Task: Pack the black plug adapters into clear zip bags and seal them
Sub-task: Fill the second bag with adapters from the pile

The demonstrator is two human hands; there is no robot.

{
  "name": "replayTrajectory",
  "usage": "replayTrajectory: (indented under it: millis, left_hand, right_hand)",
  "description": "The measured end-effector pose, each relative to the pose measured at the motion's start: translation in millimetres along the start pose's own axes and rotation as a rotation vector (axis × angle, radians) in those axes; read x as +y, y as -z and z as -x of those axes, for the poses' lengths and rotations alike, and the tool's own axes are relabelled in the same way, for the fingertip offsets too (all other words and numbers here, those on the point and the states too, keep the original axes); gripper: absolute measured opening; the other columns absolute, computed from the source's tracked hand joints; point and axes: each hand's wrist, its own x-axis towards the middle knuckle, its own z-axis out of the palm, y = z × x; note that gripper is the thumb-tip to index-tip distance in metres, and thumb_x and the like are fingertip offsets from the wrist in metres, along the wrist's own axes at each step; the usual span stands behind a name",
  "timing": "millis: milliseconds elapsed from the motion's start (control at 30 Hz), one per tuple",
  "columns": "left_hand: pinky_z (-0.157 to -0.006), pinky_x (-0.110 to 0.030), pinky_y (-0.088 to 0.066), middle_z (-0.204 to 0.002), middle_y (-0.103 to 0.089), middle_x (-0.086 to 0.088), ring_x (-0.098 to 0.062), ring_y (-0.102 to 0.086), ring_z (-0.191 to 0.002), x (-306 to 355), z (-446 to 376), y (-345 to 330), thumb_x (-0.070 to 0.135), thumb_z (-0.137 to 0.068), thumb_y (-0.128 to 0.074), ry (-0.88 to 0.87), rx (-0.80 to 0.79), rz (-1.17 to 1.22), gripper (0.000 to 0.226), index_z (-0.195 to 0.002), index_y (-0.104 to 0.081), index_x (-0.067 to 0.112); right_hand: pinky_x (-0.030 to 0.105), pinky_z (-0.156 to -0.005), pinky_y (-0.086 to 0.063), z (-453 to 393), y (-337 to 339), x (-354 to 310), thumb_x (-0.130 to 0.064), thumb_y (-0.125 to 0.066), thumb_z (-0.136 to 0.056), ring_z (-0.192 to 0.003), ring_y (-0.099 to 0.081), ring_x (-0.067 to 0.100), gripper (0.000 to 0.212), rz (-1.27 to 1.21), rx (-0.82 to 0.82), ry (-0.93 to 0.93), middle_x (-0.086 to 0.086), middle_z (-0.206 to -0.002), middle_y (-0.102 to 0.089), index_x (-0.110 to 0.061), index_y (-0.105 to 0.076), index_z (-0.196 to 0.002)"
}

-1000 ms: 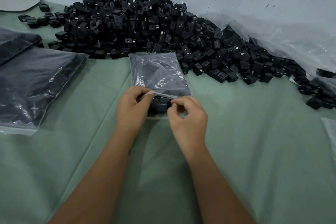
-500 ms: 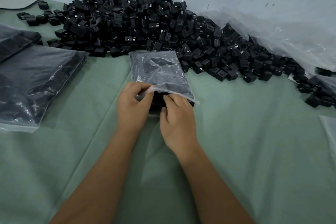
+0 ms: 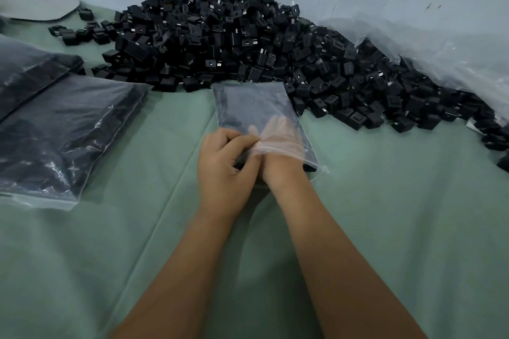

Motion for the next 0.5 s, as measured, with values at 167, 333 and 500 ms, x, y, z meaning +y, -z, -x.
replayTrajectory:
  millis: [167,333,500]
  left_hand:
    - [-0.071,-0.028,-0.043,-0.083,-0.058,0.002,-0.022,-0.054,-0.079,-0.7,-0.2,-1.0,0.013,-0.08,-0.067,0.019,0.008,0.015,0.013,-0.089,-0.075,0.008]
    - [-0.071,-0.028,-0.043,-0.082,-0.057,0.003,-0.022,-0.054,-0.08,-0.4,-0.5,-0.5,0.023,-0.084,-0.062,0.023,-0.01,0.042,0.019,-0.089,-0.075,0.01]
    - [-0.071,-0.032,-0.044,-0.081,-0.058,0.0,-0.022,-0.054,-0.079,-0.6,-1.5,-1.1,0.014,-0.082,-0.066,0.04,0.0,0.016,0.012,-0.089,-0.075,0.01]
  right_hand:
    - [0.044,-0.109,-0.034,-34.6,1.5,-9.1,-0.047,-0.037,-0.097,-0.128,-0.046,0.029,0.056,-0.181,0.146,-0.116,0.014,-0.133,-0.052,-0.003,-0.05,-0.13]
    - [0.041,-0.116,-0.023,-51.1,0.2,-6.0,-0.047,-0.034,-0.098,-0.142,-0.028,0.028,0.064,-0.038,0.156,0.137,0.016,-0.153,-0.031,-0.005,-0.029,-0.147]
    - [0.042,-0.12,-0.003,-28.6,-8.8,5.7,-0.047,-0.02,-0.101,-0.148,0.006,0.025,0.06,0.067,0.025,0.2,0.009,-0.161,0.004,-0.023,-0.006,-0.154]
